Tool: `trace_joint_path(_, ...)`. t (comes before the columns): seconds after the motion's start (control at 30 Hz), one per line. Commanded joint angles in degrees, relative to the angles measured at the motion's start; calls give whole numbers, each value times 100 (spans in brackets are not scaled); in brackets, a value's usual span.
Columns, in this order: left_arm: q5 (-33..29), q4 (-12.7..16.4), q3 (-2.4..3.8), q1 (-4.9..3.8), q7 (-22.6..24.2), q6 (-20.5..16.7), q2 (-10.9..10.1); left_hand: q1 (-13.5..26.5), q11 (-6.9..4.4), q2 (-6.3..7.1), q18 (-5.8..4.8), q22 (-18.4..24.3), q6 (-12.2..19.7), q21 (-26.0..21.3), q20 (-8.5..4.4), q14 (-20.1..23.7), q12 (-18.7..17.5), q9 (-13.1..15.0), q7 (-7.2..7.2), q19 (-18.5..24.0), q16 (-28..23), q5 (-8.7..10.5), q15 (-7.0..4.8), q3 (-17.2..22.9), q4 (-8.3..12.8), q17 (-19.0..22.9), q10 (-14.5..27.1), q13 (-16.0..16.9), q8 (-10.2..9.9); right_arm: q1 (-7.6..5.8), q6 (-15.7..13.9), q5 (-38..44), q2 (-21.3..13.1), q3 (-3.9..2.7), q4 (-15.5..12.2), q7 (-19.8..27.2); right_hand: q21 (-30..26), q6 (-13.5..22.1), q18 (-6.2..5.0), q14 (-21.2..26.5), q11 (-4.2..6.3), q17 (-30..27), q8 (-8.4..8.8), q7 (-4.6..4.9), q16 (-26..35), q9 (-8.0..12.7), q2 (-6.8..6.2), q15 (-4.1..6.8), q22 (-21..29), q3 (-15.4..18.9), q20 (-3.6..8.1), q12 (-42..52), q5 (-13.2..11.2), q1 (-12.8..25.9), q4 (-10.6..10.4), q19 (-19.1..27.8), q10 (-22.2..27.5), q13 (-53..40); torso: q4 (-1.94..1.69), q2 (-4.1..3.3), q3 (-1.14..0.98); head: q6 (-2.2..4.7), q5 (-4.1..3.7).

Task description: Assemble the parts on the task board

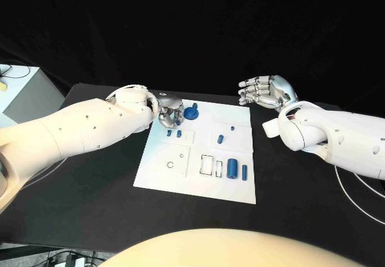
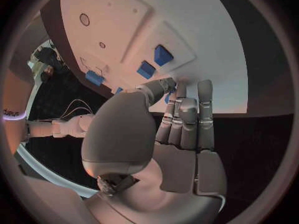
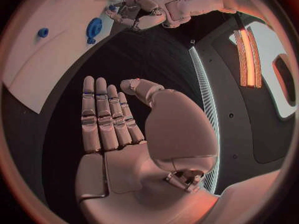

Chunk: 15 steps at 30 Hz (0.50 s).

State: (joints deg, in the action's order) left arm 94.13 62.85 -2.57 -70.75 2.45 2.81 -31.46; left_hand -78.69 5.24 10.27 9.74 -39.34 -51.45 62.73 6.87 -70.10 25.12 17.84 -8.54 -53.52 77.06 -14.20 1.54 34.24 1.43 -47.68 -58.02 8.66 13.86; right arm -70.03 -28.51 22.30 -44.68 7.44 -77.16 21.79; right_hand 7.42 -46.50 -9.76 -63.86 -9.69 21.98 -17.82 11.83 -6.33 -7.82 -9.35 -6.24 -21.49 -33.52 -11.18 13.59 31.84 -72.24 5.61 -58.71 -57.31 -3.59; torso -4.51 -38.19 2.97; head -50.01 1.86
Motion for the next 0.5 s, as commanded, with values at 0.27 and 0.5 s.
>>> trace_joint_path(0.27, 19, 15, 3, -4, -73, 53, -20, 11, 26, 92, 84, 10, 138, -37, 20, 73, -19, -52, 74, 38, -21, 42, 0, -4, 36, 47, 69, 18, -110, 2, 100, 43, -1, -2, 0, -5, -35, -47, 12, -16, -12, -11, 32, 182, 28, 10, 41, -15, 10, -3, 6, -37, 14, -8, 34, 25, -15, 4, 7, -1, -2, 1, 7)
trace_joint_path(0.5, 41, 29, 4, -5, -116, 75, -64, 14, 34, 107, 84, 12, 166, -40, 25, 94, -21, -68, 89, 43, -27, 42, 6, -12, 40, 74, 90, 24, -136, 2, 100, 43, -7, -2, 0, -10, -43, -40, 16, -4, -18, -19, 43, 187, 38, 14, 40, -21, 19, -5, 3, -48, 15, -4, 38, 37, -2, 5, 0, 2, -1, 1, 6)
